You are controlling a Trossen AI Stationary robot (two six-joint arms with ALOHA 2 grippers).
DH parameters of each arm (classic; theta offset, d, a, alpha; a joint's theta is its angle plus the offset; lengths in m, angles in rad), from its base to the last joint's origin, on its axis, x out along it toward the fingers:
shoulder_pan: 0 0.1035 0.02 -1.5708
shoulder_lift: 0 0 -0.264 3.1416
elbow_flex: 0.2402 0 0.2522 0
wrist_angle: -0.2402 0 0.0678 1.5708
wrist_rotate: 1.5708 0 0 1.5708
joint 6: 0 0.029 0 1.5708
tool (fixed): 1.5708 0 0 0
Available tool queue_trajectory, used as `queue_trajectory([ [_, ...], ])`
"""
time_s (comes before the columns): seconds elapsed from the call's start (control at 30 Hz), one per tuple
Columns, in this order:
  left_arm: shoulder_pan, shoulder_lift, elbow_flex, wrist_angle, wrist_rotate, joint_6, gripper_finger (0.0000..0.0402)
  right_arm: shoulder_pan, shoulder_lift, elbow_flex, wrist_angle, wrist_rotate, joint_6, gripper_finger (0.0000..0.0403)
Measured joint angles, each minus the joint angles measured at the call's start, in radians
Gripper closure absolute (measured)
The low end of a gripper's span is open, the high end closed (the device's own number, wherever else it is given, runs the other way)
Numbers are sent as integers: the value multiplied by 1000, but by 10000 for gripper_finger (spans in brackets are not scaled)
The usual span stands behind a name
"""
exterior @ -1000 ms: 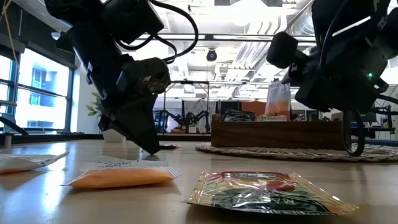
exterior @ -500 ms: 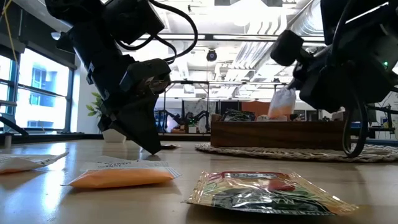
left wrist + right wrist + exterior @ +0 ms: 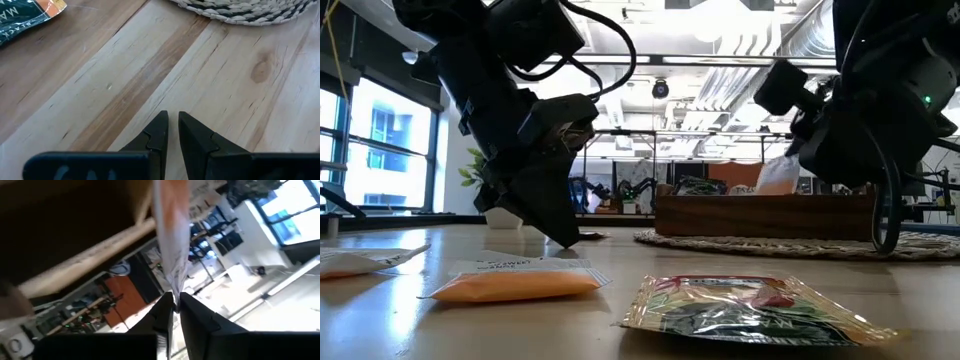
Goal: Pick & Place Tea
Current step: Put the white tea bag into the middle section of the wooden organizer
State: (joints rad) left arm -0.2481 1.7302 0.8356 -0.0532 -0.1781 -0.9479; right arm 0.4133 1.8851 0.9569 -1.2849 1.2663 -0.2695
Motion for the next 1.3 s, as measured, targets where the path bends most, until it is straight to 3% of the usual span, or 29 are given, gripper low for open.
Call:
queue_trajectory([
  [0.27, 0, 0, 0, 3, 0, -4, 358, 0, 0, 3, -1, 30, 0, 340],
  [0.5, 0, 0, 0, 3, -14, -4, 358, 18, 0, 65, -48, 160, 2, 333],
  [0.6, 0, 0, 0, 5, -15, -4, 358, 25, -4, 116, -106, 150, 92, 337],
  [0.67, 0, 0, 0, 5, -15, -4, 358, 26, -18, 166, -151, 87, 230, 340],
  [0.77, 0, 0, 0, 7, -15, -2, 358, 26, -64, 250, -213, -117, 482, 346],
  [0.9, 0, -16, 1, 2, -3, 44, 358, 18, -152, 292, -127, -376, 789, 368],
  [1.0, 0, -76, 3, -3, 19, 107, 358, 17, -212, 265, 19, -531, 813, 395],
  [1.1, 7, -138, 0, -35, 32, 172, 358, 2, -246, 223, 167, -577, 829, 397],
  [1.3, 6, -304, 3, -94, -26, 302, 358, -144, -250, 147, 413, -803, 948, 399],
])
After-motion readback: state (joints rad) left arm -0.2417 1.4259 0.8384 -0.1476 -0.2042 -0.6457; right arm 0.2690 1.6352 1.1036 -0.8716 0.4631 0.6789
